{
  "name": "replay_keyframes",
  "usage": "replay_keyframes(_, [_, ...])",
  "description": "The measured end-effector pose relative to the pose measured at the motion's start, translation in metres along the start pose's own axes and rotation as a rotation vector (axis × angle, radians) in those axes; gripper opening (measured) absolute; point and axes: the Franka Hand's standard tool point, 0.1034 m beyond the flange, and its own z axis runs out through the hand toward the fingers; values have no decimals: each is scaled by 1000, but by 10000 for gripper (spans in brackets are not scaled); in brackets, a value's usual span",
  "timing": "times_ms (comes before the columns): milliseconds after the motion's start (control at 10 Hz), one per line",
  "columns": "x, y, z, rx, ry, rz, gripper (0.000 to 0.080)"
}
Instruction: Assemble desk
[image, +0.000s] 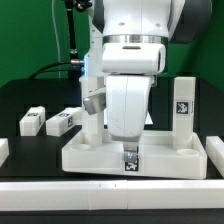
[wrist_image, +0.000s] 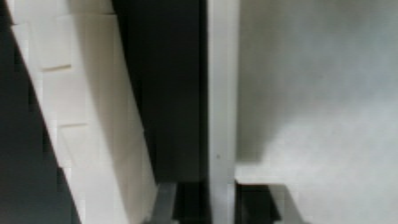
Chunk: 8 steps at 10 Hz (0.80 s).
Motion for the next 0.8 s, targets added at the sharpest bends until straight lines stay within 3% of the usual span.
replay_keyframes(500, [40,23,-3,-38,20,-78,61])
replay_keyframes(800, [40,27,2,1,-16,-87,62])
